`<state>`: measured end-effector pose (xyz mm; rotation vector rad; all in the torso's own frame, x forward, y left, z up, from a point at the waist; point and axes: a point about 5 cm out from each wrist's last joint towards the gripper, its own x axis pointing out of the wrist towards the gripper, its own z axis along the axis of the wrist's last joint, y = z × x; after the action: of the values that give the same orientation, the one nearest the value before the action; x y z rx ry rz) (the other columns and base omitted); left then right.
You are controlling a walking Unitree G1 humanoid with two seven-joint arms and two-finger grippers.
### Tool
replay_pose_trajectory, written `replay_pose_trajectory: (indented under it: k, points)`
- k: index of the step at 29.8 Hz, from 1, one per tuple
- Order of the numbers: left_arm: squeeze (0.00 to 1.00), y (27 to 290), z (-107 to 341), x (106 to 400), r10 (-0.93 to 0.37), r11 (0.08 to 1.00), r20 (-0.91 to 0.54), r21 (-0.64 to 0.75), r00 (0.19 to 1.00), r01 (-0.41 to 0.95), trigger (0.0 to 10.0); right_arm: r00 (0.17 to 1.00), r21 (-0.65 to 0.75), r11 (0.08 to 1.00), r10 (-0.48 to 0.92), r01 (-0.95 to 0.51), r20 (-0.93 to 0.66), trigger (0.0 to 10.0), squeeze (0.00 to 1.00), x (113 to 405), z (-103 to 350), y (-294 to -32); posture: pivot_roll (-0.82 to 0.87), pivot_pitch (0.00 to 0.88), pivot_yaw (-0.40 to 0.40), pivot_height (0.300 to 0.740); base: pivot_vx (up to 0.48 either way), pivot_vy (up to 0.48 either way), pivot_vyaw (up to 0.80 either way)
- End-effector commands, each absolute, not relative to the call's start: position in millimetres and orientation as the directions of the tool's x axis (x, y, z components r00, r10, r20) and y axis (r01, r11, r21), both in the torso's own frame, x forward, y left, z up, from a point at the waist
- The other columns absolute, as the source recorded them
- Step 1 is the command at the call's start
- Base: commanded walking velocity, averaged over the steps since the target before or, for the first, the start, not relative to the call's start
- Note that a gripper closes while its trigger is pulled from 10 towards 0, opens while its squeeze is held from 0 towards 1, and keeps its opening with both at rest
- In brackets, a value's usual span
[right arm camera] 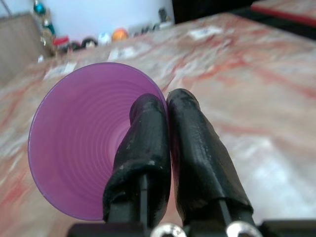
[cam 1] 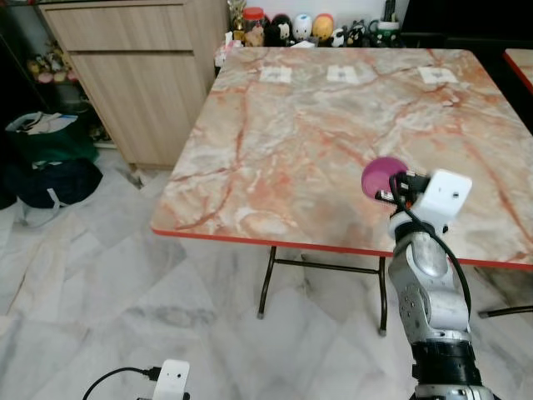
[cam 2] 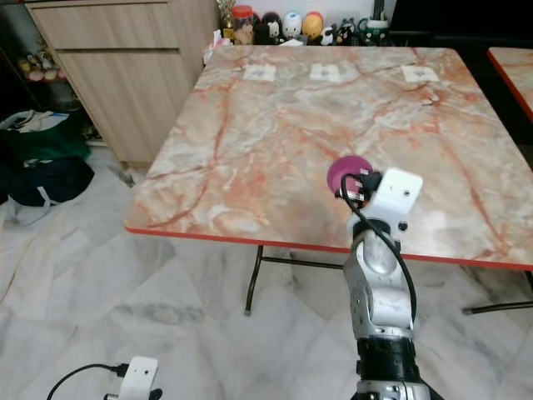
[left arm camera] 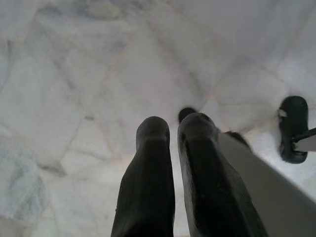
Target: Setting the table
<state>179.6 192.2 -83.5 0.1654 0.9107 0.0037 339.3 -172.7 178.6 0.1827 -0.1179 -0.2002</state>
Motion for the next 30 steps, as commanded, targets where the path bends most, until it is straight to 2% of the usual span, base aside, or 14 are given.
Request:
replay_pose_trajectory:
  k: [1, 6, 23, 30]
  points:
    - [0.00, 191.8, -86.8, 173.4, 0.075, 0.986, -0.802, 0.150, 0.592, 0.079, 10.0, 0.969, 0.166, 0.963, -0.229, 0.211, 0.094, 10.0, 0.00, 339.7, 175.6, -181.2, -0.10, 0.056, 0.028, 0.740, 0.000, -0.454, -0.79]
    - [0.00, 191.6, -87.0, 173.0, 0.075, 0.985, -0.803, 0.150, 0.591, 0.080, 10.0, 0.969, 0.164, 0.963, -0.230, 0.213, 0.093, 10.0, 0.00, 341.0, 174.9, -178.8, -0.10, 0.047, 0.028, 0.740, 0.000, -0.450, -0.70]
    - [0.00, 193.3, -87.7, 170.7, 0.068, 0.984, -0.806, 0.152, 0.588, 0.093, 10.0, 0.964, 0.162, 0.961, -0.242, 0.222, 0.114, 10.0, 0.00, 337.8, 172.6, -180.5, -0.11, 0.014, 0.046, 0.740, 0.000, -0.434, 0.00]
    - [0.00, 193.7, -86.8, 172.4, 0.068, 0.984, -0.803, 0.151, 0.592, 0.091, 10.0, 0.961, 0.164, 0.959, -0.253, 0.232, 0.114, 10.0, 0.00, 339.1, 174.3, -183.2, -0.11, 0.042, 0.047, 0.740, 0.000, -0.426, 0.00]
